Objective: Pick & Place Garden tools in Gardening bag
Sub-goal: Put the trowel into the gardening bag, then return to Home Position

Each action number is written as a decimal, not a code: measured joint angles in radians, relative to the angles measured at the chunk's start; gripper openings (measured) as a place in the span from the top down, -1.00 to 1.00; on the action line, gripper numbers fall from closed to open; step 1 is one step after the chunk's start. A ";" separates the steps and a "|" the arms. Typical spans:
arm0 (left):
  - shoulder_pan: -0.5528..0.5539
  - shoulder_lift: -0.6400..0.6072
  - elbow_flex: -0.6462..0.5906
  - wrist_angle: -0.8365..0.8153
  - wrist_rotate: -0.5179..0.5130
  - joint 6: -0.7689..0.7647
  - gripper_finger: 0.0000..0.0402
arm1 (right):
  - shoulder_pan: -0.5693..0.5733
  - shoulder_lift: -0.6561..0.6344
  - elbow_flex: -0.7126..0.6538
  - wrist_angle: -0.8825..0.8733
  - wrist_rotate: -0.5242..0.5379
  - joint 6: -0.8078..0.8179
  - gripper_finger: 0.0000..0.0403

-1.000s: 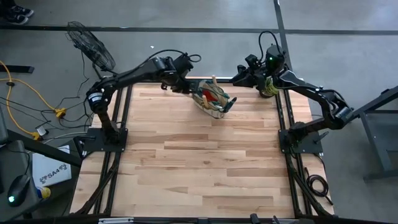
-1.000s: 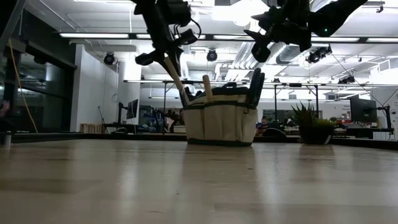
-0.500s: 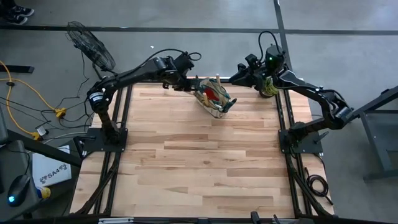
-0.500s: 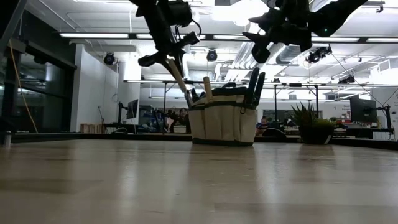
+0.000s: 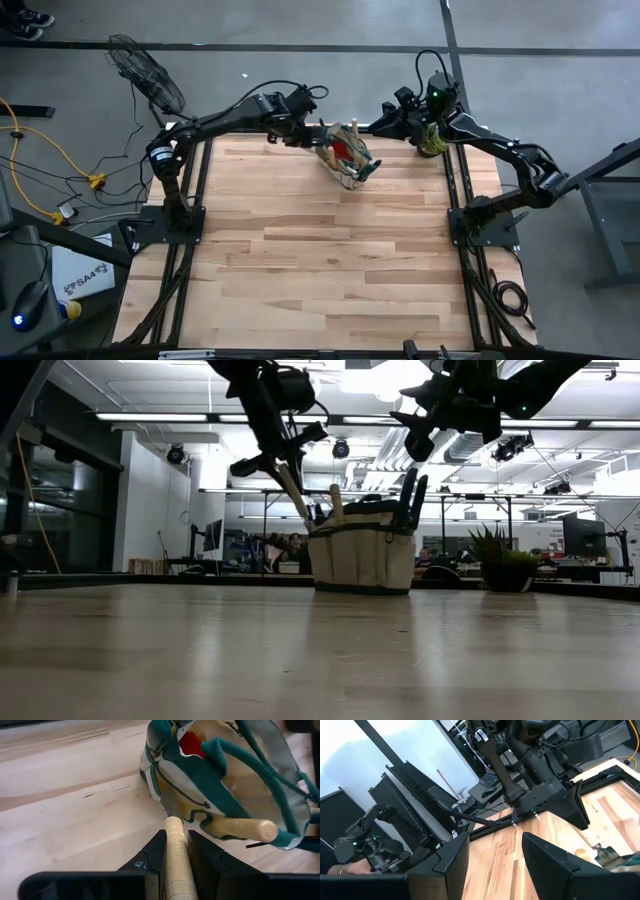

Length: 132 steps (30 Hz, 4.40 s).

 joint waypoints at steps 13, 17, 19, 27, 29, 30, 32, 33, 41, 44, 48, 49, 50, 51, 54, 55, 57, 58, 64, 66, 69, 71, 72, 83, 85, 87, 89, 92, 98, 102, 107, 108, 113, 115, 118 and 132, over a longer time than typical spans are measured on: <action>0.000 0.000 0.000 0.050 -0.007 0.010 0.64 | 0.000 0.000 0.000 0.000 0.000 0.000 0.13; 0.000 0.000 0.000 0.089 -0.006 0.010 0.60 | 0.000 0.000 0.000 0.000 0.000 0.002 0.13; 0.000 0.000 0.000 0.110 -0.006 0.015 0.59 | 0.000 0.000 0.000 0.000 0.000 0.003 0.13; 0.000 0.000 0.000 0.198 -0.006 0.022 0.58 | 0.000 0.000 0.000 0.000 0.000 0.004 0.13; 0.000 0.000 0.000 0.206 -0.008 0.034 0.58 | 0.000 0.000 0.000 0.000 0.000 0.004 0.13; 0.000 0.000 0.000 0.211 -0.017 0.036 0.58 | 0.000 0.000 0.000 0.000 0.000 0.004 0.13; 0.000 0.000 0.000 0.214 -0.019 0.036 0.58 | 0.000 0.000 0.000 0.000 0.000 0.001 0.13; 0.000 0.000 0.000 0.216 -0.019 0.036 0.58 | 0.000 0.000 0.000 0.000 0.000 0.001 0.13; 0.000 0.000 0.000 0.229 -0.025 0.036 0.58 | 0.000 0.000 0.000 0.000 0.000 -0.003 0.13; 0.000 0.000 0.000 0.231 -0.040 0.036 0.58 | 0.000 0.000 0.000 0.000 0.000 -0.003 0.13; 0.000 0.000 0.000 0.232 -0.042 0.036 0.58 | 0.000 0.000 0.000 0.000 0.000 -0.003 0.13; 0.000 0.000 0.000 0.233 -0.042 0.036 0.58 | 0.000 0.000 0.000 0.000 0.000 -0.003 0.13; 0.000 0.000 0.000 0.233 -0.042 0.036 0.58 | 0.000 0.000 0.000 0.000 0.000 -0.003 0.13; 0.000 0.000 0.000 0.232 -0.042 0.036 0.58 | 0.000 0.000 0.000 0.000 0.000 -0.003 0.13; 0.000 0.000 0.000 0.232 -0.041 0.036 0.58 | 0.000 0.000 0.000 0.000 0.000 -0.003 0.13; 0.000 0.000 0.000 0.232 -0.041 0.036 0.58 | 0.000 0.000 0.000 0.000 0.000 -0.003 0.13; 0.000 0.000 0.000 0.232 -0.041 0.036 0.58 | 0.000 0.000 0.000 0.000 0.000 -0.003 0.13; 0.000 0.000 0.000 0.232 -0.041 0.036 0.58 | 0.000 0.000 0.000 0.000 0.000 -0.003 0.13; 0.000 0.000 0.000 0.233 -0.044 0.042 0.58 | 0.000 0.000 0.000 0.000 0.000 -0.003 0.13; -0.001 0.000 0.000 0.236 -0.047 0.059 0.58 | 0.000 0.000 0.000 0.000 0.000 -0.003 0.13; -0.001 0.000 0.001 0.247 -0.048 0.071 0.57 | 0.000 0.000 0.000 0.000 0.000 -0.003 0.13; -0.001 0.000 0.001 0.267 -0.048 0.078 0.51 | 0.000 0.000 0.000 0.000 0.000 -0.003 0.13; -0.001 -0.001 0.001 0.276 -0.048 0.082 0.47 | 0.000 0.000 0.000 0.000 0.000 -0.003 0.13; 0.000 -0.001 0.002 0.313 -0.074 0.075 -0.04 | 0.000 0.000 0.000 0.000 -0.006 -0.003 0.13; 0.000 -0.001 0.002 0.313 -0.074 0.072 -0.05 | -0.007 -0.003 0.000 0.000 -0.010 -0.003 0.13; 0.000 -0.003 0.002 0.321 -0.074 0.094 -0.05 | -0.018 -0.005 0.000 0.001 -0.018 -0.002 0.13; 0.000 -0.011 0.002 0.327 -0.078 0.124 -0.05 | -0.031 -0.006 0.000 0.003 -0.029 0.006 0.13; 0.000 -0.029 0.002 0.346 -0.082 0.174 -0.05 | -0.050 -0.006 0.000 0.000 -0.053 0.032 0.13; -0.036 -0.087 0.002 0.329 -0.172 0.297 -0.05 | -0.064 -0.044 -0.001 -0.058 -0.052 0.009 0.13; -0.071 -0.132 0.002 0.325 -0.212 0.382 -0.05 | -0.064 -0.119 -0.001 -0.171 -0.016 -0.067 0.13; -0.116 -0.153 0.002 0.255 -0.216 0.456 -0.05 | -0.046 -0.241 -0.001 -0.498 0.134 -0.315 0.13; -0.125 -0.153 0.002 0.235 -0.220 0.459 -0.05 | -0.039 -0.263 -0.001 -0.580 0.170 -0.370 0.13; -0.175 -0.159 -0.038 0.209 -0.235 0.514 -0.05 | 0.010 -0.349 -0.001 -0.888 0.343 -0.539 0.13; -0.197 -0.165 -0.073 0.235 -0.247 0.526 -0.05 | 0.036 -0.372 -0.001 -0.947 0.391 -0.539 0.13; -0.223 -0.197 -0.146 0.309 -0.253 0.560 -0.05 | 0.082 -0.410 -0.001 -0.975 0.437 -0.492 0.13; -0.137 -0.649 -0.724 0.749 0.061 0.589 -0.05 | 0.350 -0.685 -0.475 -0.210 0.696 -0.029 0.13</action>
